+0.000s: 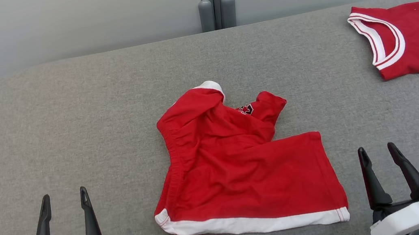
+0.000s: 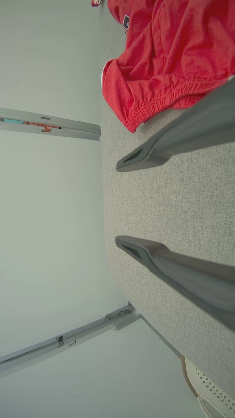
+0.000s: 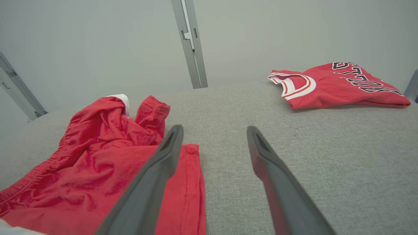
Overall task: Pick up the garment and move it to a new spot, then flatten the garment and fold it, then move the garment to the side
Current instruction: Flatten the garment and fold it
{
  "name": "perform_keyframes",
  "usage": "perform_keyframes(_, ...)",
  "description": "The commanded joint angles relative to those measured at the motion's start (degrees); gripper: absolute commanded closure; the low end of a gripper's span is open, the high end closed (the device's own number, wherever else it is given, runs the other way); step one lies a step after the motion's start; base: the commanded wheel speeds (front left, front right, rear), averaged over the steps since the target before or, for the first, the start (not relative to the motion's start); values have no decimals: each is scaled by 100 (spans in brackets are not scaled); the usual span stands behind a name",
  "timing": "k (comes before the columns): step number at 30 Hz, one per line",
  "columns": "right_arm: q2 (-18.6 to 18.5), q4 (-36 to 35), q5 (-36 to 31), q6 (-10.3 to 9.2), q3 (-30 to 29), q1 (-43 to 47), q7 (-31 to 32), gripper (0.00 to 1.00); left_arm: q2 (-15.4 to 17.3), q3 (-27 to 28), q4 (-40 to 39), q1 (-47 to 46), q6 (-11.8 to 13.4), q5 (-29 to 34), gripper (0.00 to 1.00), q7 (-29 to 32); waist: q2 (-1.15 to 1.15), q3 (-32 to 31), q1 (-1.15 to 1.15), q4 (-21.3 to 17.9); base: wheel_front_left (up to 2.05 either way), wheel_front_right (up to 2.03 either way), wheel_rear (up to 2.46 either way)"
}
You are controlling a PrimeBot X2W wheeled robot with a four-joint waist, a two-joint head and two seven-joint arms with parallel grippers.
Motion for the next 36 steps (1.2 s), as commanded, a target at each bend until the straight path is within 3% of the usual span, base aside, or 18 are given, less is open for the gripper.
perform_keyframes(1,-49,42,-44,-7,71,45,-14,0,22,-8,35,-69,-67,60,0,-14,0,0,0,-7,0,0,0)
perform_keyframes(5,-239,344,8,-7,376,-17,-14,0,74,-302,202,-175,-304,178,0,-14,0,8,0,-14,0,0,0)
perform_keyframes(12,-418,872,147,-7,732,-100,-14,0,348,-1412,966,-549,-541,331,0,-14,0,83,0,-28,0,0,0)
perform_keyframes(20,-464,1418,308,-7,1254,-304,-15,0,719,-2575,2114,-1110,-560,86,0,-16,0,242,0,-132,0,0,0)
perform_keyframes(28,-536,1836,521,-7,1699,-474,-14,0,902,-3119,3029,-1413,-560,-298,0,-8,0,357,0,-175,0,0,0)
perform_keyframes(36,-579,2276,739,-7,2030,-608,-1,0,854,-3465,3466,-1414,-562,-746,0,13,0,410,0,-157,0,0,0)
